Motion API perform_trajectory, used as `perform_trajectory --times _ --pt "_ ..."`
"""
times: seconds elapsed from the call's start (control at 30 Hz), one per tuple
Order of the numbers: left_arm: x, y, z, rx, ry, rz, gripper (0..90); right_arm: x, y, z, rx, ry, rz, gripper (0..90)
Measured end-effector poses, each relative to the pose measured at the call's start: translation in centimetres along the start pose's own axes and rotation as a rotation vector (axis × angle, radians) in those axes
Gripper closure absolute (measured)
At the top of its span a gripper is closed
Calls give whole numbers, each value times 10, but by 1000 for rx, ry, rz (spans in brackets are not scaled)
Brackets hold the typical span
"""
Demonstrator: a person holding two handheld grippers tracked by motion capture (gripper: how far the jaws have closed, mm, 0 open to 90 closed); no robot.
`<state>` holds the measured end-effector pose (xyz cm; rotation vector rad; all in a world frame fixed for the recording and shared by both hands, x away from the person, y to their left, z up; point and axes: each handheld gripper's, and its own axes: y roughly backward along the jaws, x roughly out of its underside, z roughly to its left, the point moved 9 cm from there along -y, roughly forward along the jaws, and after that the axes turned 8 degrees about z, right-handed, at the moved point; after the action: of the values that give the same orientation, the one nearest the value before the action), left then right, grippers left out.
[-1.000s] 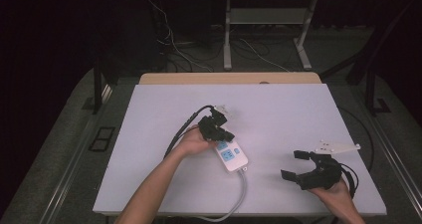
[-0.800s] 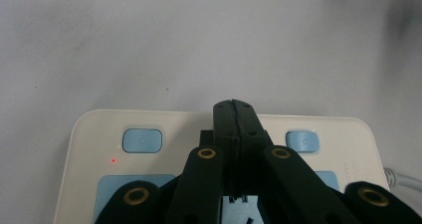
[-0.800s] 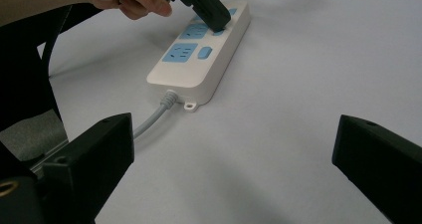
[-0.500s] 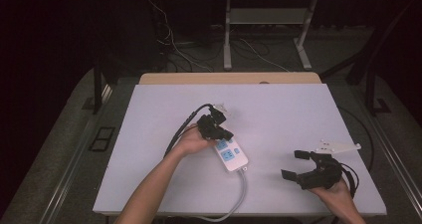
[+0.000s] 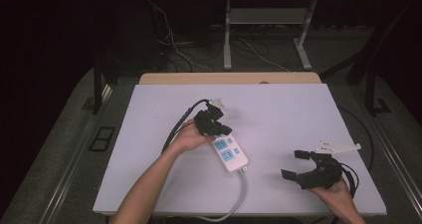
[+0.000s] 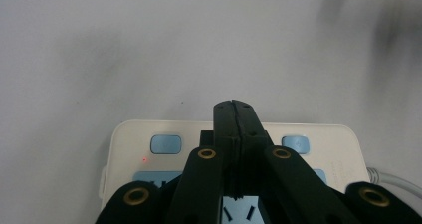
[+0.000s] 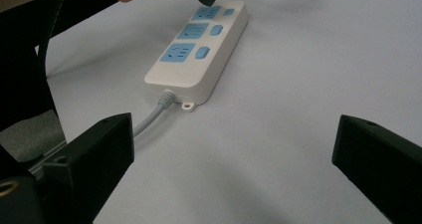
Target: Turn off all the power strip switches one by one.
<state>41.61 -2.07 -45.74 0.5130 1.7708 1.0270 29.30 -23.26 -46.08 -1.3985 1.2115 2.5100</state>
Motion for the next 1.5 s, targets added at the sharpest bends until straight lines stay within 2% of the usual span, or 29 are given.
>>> perform_trajectory --times 0.4,0.47,0.63,0.97,1.27,1.5 --pt "-3 6 6 -14 -9 0 891 0 1 0 -3 1 2 27" --pt "-4 7 8 -14 -2 -10 891 0 1 0 -3 -1 1 27" --pt "-2 7 14 -25 5 -1 891 0 1 0 -1 1 0 27" --pt "-1 1 24 -24 34 -8 891 1 3 -1 0 -2 -2 27" --pt "3 -8 30 -30 41 18 891 1 4 -2 1 -3 -4 27" --pt "5 -10 34 -32 56 18 891 1 5 -2 1 -5 -4 27"
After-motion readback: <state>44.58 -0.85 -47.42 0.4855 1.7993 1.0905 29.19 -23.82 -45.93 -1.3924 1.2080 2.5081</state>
